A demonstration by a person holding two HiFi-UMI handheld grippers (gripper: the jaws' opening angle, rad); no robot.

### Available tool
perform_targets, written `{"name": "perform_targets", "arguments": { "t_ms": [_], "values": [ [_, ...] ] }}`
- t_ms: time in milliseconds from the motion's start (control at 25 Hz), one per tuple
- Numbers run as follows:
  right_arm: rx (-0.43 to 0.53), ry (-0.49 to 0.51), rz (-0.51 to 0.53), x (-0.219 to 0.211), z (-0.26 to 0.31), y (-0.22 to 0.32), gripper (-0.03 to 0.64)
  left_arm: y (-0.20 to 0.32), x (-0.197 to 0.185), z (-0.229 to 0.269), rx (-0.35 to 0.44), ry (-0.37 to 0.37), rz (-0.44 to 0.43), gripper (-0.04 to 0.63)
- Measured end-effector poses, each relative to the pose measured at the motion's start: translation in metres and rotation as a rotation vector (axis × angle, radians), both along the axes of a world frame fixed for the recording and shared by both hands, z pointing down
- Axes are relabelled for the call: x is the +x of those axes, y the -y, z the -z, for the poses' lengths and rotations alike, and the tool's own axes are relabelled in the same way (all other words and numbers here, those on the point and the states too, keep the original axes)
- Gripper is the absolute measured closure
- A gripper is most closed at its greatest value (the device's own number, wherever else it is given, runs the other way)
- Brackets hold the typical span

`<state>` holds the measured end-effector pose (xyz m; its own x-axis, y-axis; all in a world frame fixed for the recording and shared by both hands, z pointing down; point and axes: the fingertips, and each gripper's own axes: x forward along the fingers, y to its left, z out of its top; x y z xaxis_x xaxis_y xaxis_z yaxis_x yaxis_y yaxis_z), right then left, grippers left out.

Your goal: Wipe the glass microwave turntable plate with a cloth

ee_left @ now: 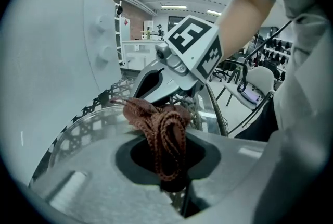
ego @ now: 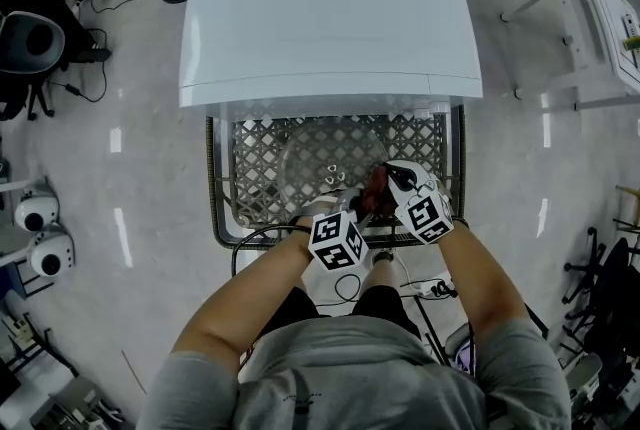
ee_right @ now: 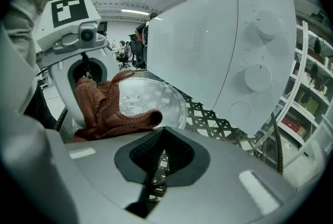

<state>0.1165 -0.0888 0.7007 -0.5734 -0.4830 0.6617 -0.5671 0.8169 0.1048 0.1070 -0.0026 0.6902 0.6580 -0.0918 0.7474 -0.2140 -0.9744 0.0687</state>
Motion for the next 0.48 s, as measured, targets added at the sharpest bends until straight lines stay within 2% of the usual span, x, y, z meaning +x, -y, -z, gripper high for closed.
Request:
{"name": "perform_targets", "arguments": {
  "t_ms": [280, 480],
  "values": [
    [0.003, -0.002, -0.002, 0.001, 0.001, 0.0, 0.607, -0.005, -0.079, 0.002, -0.04, 0.052, 0.051, 0.528],
    [0.003, -0.009, -0.001, 0.001, 0.0, 0.0, 0.607, -0.007, -0.135, 0.004, -0.046, 0.118, 0.095, 0.528]
  ]
}}
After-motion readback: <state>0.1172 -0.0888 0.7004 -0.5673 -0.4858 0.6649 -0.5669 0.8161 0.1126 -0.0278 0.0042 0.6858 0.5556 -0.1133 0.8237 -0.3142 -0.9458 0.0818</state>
